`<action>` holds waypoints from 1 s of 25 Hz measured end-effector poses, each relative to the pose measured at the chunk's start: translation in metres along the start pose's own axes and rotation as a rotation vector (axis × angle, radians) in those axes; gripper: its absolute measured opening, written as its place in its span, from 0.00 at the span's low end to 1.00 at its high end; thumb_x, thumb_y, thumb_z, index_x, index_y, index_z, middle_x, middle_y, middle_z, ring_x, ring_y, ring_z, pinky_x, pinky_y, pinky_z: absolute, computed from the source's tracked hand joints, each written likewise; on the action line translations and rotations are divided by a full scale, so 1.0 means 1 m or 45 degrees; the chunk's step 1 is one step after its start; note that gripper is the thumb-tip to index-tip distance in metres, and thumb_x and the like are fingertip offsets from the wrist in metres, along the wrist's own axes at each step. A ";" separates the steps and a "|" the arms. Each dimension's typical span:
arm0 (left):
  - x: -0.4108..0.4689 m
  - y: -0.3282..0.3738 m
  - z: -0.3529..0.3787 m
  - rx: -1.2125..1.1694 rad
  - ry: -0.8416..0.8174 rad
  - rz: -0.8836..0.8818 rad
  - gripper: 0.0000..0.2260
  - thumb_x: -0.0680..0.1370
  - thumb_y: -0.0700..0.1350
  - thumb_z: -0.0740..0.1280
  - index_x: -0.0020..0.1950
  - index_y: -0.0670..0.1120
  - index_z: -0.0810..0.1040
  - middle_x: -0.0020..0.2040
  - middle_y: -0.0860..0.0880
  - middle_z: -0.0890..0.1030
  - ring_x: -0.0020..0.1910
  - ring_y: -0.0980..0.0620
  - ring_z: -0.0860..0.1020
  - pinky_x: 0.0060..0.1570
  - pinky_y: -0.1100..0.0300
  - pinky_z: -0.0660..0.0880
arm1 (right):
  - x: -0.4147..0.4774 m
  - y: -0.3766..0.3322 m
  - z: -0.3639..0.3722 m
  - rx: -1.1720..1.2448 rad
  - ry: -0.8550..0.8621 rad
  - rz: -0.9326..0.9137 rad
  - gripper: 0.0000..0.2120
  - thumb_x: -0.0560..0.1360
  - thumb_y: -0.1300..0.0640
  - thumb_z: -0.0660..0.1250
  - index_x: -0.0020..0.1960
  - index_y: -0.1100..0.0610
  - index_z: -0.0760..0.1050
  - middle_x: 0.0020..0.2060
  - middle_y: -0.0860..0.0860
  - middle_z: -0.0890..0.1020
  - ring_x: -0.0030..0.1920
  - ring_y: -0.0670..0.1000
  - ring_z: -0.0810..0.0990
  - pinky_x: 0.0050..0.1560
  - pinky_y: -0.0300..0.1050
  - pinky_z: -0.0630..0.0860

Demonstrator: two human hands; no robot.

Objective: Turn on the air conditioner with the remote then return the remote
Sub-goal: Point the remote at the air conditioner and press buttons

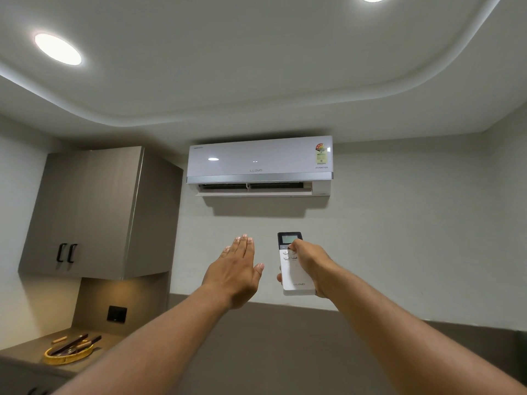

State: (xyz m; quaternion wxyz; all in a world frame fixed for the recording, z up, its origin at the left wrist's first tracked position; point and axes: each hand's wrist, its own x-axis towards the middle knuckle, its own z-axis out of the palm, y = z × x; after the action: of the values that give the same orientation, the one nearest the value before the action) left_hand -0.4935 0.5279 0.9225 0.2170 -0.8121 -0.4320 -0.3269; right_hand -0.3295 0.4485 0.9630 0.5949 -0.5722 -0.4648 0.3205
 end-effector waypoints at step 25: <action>0.001 -0.003 -0.001 -0.009 0.020 -0.004 0.30 0.82 0.58 0.44 0.79 0.44 0.42 0.80 0.45 0.44 0.78 0.49 0.44 0.73 0.54 0.45 | -0.006 -0.002 0.002 -0.027 -0.017 0.014 0.13 0.78 0.53 0.60 0.56 0.59 0.76 0.35 0.59 0.86 0.31 0.59 0.87 0.39 0.47 0.83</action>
State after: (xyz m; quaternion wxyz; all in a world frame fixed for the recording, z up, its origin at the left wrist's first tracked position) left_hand -0.4955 0.5294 0.9244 0.2170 -0.8096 -0.4304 -0.3349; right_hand -0.3337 0.4432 0.9640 0.5838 -0.5787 -0.4691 0.3228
